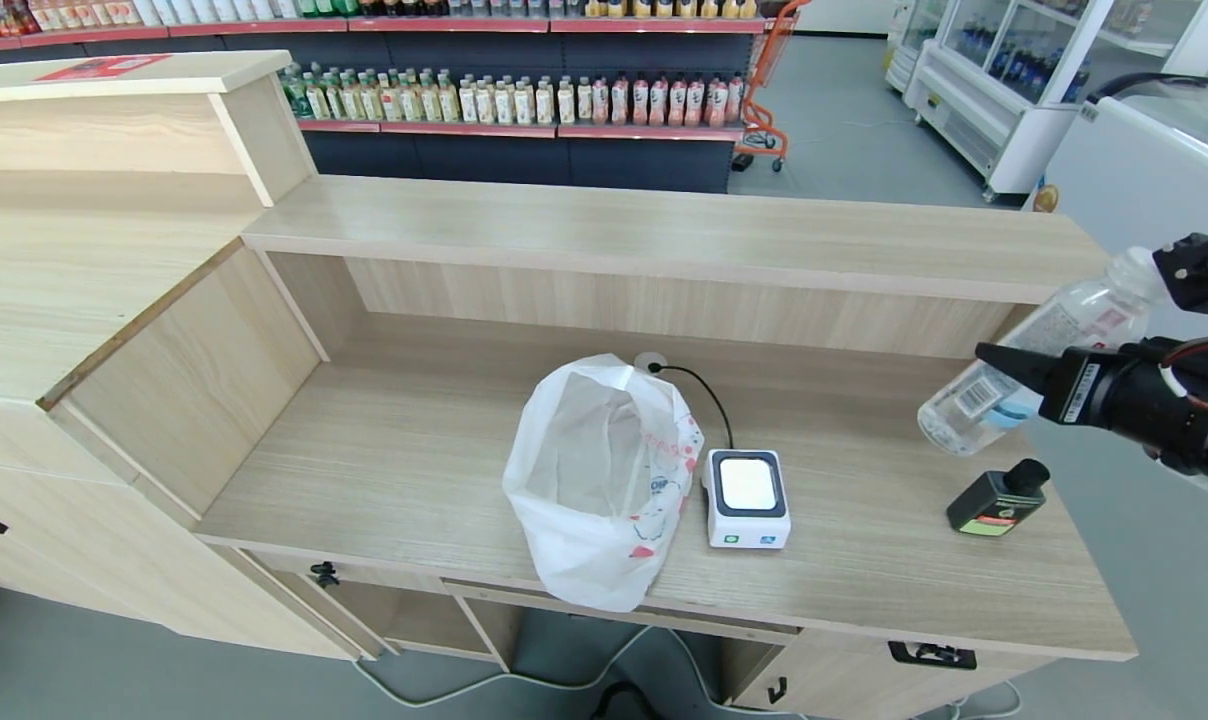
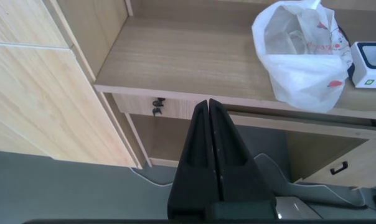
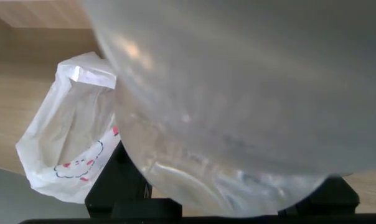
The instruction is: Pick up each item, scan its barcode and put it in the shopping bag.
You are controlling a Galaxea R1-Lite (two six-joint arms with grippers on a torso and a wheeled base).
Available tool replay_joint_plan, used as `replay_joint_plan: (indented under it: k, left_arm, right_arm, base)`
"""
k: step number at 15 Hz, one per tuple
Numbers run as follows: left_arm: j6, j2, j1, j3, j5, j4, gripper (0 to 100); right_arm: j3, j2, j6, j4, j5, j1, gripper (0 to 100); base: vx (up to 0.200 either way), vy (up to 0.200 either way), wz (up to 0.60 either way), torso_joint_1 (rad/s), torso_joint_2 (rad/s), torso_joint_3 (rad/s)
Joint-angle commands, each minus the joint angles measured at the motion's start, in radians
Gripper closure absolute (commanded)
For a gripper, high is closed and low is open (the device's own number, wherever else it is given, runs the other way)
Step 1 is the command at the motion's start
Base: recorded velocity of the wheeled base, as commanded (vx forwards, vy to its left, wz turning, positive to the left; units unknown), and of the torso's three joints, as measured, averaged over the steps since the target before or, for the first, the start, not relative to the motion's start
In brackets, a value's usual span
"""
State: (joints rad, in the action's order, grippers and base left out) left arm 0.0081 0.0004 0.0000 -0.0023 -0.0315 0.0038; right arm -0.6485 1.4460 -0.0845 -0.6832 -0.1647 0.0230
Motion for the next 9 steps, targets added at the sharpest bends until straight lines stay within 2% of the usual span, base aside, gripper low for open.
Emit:
replay_joint_plan:
  k: [1,8,9]
  left_arm:
    - [0.001,0.000,0.000,-0.001,0.001,0.001,100]
    - [0.000,0.000,0.000,0.001,-0.001,0.001,100]
    - [0.000,0.001,0.000,-0.001,-0.001,0.001,100]
  right_arm:
    - [0.006,-0.001,0.000,-0.001,0.001,0.015,100]
    - [-0.008,0.096,0.003,-0.024,0.017,0.203,100]
    - [-0.011,0.133,0.012,-0.056,0.034,0.218,100]
  base:
    - [0.000,0.000,0.00,0.000,0.00,0.000]
    - [0.000,0.200,0.00,0.003,0.00,0.003]
    - [0.000,0.000,0.00,0.000,0.00,0.000]
